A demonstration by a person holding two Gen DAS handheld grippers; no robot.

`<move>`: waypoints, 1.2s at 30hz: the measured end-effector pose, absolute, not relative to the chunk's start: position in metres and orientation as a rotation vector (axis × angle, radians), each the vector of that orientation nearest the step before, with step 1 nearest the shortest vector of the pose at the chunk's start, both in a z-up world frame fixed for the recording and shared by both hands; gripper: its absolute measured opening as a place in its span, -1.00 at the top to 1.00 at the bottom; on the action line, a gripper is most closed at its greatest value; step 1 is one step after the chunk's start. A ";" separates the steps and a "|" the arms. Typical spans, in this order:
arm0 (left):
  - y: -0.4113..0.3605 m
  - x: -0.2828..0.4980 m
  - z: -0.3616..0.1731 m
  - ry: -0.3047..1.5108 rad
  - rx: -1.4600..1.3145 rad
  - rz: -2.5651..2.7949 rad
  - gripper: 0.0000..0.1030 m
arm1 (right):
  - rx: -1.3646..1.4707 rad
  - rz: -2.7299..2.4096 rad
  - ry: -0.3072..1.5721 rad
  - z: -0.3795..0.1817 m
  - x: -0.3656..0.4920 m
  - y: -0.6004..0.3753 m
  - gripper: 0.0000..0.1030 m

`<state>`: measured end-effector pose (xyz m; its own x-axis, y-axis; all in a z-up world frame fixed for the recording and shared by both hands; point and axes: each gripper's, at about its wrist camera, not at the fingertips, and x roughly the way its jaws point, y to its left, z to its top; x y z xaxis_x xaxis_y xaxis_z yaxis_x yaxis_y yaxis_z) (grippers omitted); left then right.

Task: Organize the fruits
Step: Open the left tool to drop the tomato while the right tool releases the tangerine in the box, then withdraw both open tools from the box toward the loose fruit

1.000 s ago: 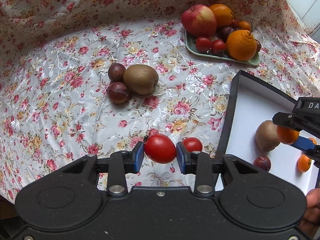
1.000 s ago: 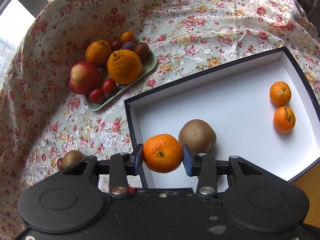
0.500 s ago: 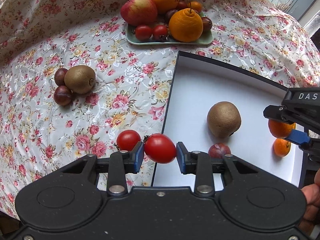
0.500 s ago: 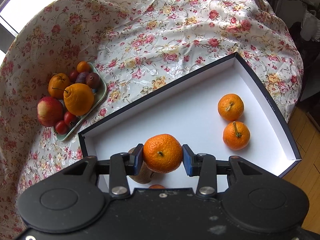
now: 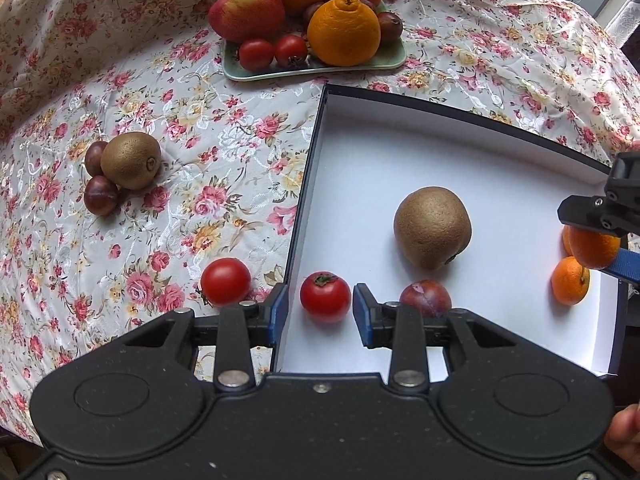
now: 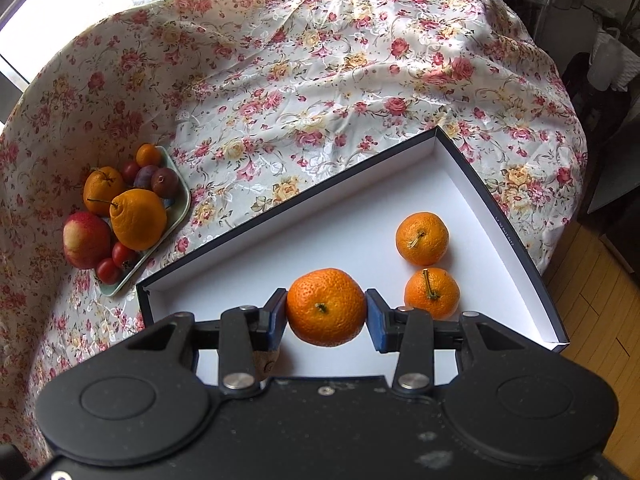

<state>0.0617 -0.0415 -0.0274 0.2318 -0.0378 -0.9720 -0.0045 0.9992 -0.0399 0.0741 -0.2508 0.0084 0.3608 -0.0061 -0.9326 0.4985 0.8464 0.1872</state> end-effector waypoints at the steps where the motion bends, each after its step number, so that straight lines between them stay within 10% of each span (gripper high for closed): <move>1: -0.041 0.062 -0.028 1.341 -0.045 -0.024 0.12 | 0.494 -0.345 1.169 0.008 0.074 -0.252 0.16; 36: 0.021 0.066 -0.020 1.349 -0.153 0.079 0.11 | 0.454 -0.278 1.184 0.006 0.081 -0.204 0.16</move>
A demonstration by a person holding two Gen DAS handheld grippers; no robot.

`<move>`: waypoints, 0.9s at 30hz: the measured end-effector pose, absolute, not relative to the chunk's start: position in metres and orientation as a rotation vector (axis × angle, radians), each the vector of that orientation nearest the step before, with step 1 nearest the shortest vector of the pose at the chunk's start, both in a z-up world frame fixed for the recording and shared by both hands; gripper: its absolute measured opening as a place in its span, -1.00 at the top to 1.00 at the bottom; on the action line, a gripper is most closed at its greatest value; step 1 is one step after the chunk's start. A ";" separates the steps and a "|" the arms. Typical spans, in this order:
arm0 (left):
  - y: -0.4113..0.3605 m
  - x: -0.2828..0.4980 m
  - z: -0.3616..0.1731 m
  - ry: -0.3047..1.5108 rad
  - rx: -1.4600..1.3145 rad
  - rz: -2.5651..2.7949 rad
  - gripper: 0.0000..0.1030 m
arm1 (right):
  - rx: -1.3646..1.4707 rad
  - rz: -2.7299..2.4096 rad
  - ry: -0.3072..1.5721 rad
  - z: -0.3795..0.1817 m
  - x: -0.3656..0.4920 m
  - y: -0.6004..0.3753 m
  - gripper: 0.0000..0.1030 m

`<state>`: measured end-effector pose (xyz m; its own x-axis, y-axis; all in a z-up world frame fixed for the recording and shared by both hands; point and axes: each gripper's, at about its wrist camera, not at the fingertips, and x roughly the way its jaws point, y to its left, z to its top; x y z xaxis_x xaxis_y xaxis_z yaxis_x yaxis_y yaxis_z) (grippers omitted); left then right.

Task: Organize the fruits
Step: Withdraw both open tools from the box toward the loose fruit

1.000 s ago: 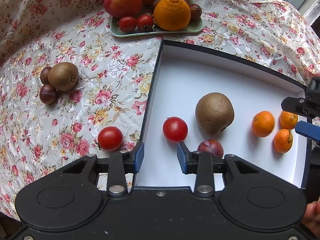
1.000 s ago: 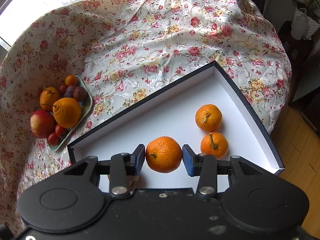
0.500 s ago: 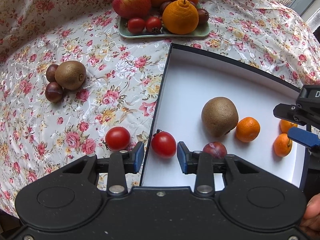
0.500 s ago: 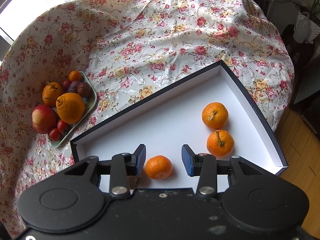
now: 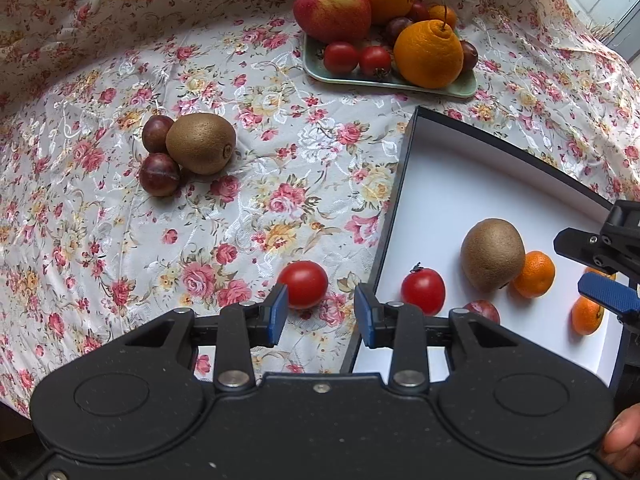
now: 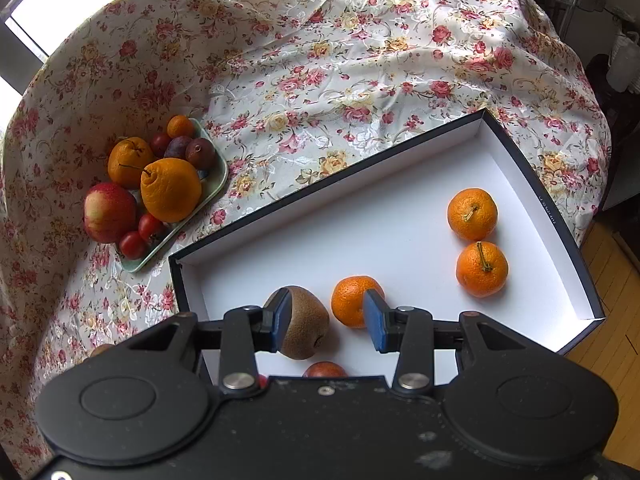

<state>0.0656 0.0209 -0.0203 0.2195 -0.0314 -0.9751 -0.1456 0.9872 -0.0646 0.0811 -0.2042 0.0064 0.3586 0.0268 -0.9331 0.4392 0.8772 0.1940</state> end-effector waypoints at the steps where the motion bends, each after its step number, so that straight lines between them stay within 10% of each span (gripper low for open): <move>1: 0.027 0.066 -0.020 1.348 -0.164 0.091 0.11 | 0.451 -0.274 1.185 0.006 0.081 -0.201 0.16; 27: 0.143 0.049 -0.015 1.336 -0.273 0.294 0.11 | 0.354 0.027 1.320 -0.013 0.079 -0.069 0.16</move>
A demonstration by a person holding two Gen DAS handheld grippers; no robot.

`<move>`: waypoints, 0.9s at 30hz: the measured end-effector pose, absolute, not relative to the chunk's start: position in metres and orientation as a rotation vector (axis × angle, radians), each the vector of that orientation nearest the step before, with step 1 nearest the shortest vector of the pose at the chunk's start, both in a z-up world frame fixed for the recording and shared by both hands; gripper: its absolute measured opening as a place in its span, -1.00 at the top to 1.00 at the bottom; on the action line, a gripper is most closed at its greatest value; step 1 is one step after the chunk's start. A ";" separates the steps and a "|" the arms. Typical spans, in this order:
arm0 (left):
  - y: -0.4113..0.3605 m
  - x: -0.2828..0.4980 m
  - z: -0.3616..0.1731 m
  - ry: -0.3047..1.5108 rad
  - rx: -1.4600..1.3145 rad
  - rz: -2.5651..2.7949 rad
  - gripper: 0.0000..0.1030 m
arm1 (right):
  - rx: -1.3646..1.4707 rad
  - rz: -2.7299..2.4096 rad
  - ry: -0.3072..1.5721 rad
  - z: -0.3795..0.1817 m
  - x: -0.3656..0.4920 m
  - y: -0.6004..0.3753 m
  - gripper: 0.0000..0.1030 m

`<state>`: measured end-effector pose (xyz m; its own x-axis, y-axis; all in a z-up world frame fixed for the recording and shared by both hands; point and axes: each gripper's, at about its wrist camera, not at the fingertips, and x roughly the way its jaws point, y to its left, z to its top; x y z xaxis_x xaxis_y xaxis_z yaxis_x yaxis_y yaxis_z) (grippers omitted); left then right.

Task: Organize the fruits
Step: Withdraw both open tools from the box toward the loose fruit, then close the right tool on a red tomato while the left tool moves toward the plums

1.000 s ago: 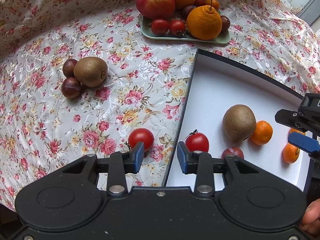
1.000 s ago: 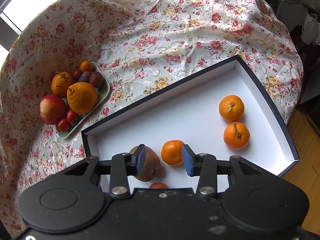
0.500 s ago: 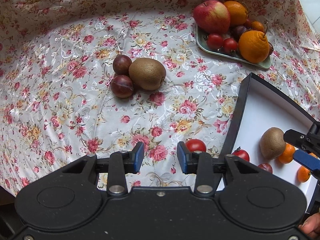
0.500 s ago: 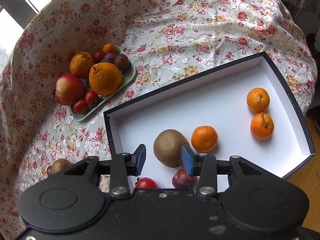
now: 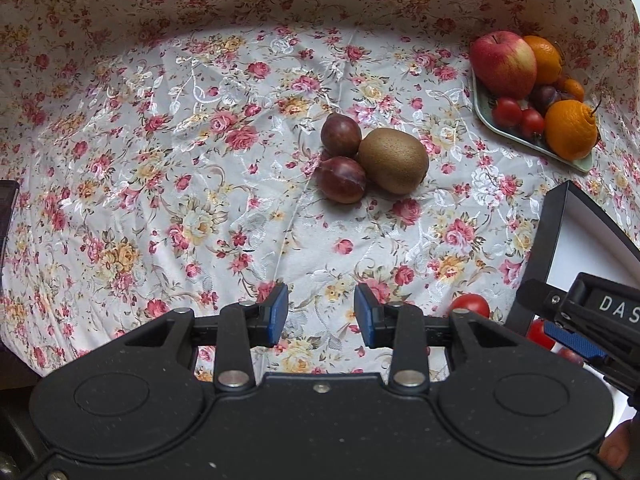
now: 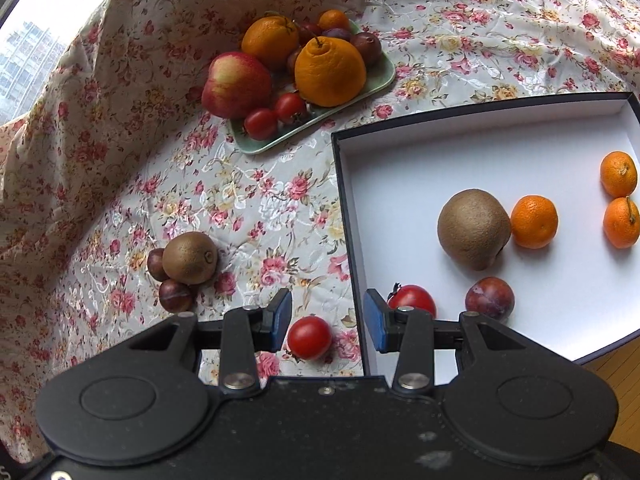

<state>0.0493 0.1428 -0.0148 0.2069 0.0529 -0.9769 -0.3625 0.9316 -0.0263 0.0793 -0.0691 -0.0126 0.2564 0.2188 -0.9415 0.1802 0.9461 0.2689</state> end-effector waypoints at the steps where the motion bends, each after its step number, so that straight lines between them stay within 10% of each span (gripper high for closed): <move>1: 0.148 0.048 -0.014 1.333 -0.281 0.304 0.11 | 0.345 0.038 1.328 -0.015 0.079 -0.064 0.16; 27: 0.183 0.042 -0.007 1.316 -0.348 0.320 0.11 | 0.281 -0.044 1.436 -0.053 0.085 -0.030 0.16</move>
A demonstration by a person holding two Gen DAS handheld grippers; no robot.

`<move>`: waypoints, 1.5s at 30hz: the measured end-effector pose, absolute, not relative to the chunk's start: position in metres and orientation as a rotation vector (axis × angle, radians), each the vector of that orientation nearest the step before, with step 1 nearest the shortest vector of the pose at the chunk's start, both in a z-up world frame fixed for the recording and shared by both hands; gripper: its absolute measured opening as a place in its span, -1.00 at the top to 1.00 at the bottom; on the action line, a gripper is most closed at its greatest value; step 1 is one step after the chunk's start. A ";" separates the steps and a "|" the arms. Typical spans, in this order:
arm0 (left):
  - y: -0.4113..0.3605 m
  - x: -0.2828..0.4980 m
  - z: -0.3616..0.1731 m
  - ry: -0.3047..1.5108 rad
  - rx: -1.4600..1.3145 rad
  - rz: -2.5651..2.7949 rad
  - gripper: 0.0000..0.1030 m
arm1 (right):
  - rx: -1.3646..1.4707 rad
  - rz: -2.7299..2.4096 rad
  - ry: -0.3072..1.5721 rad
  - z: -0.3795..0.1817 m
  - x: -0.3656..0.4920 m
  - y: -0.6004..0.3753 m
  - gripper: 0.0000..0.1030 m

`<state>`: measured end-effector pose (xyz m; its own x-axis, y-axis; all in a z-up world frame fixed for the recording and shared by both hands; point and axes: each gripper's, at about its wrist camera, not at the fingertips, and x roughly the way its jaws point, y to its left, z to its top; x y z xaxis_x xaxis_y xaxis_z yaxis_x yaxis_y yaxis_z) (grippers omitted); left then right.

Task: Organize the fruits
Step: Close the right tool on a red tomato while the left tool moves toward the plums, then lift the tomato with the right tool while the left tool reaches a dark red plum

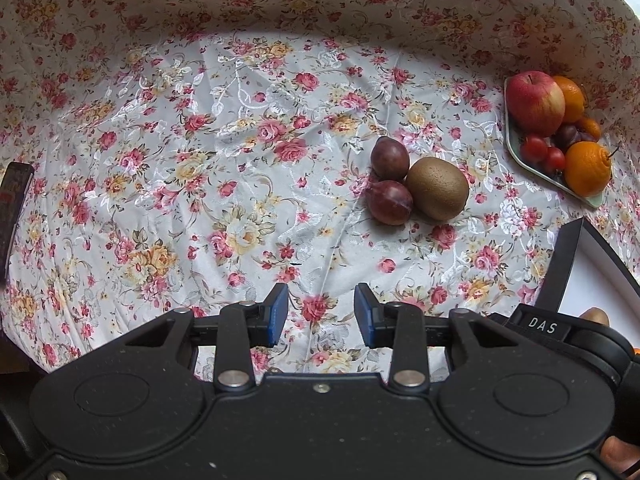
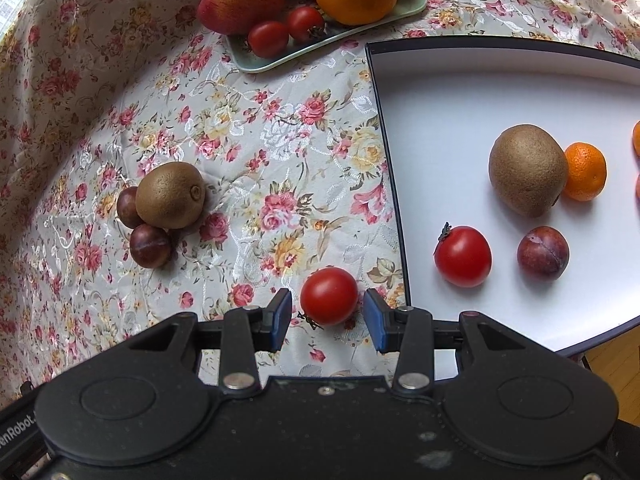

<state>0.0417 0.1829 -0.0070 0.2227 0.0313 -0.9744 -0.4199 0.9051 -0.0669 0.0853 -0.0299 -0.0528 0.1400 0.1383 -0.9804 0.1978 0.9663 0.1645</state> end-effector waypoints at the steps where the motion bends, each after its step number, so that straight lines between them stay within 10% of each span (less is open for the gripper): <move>1: 0.183 0.042 -0.008 1.317 -0.349 0.322 0.11 | 0.286 -0.047 1.435 -0.053 0.086 -0.030 0.16; 45: 0.201 0.072 -0.017 1.339 -0.367 0.352 0.10 | 0.150 -0.021 1.510 -0.085 0.104 0.000 0.15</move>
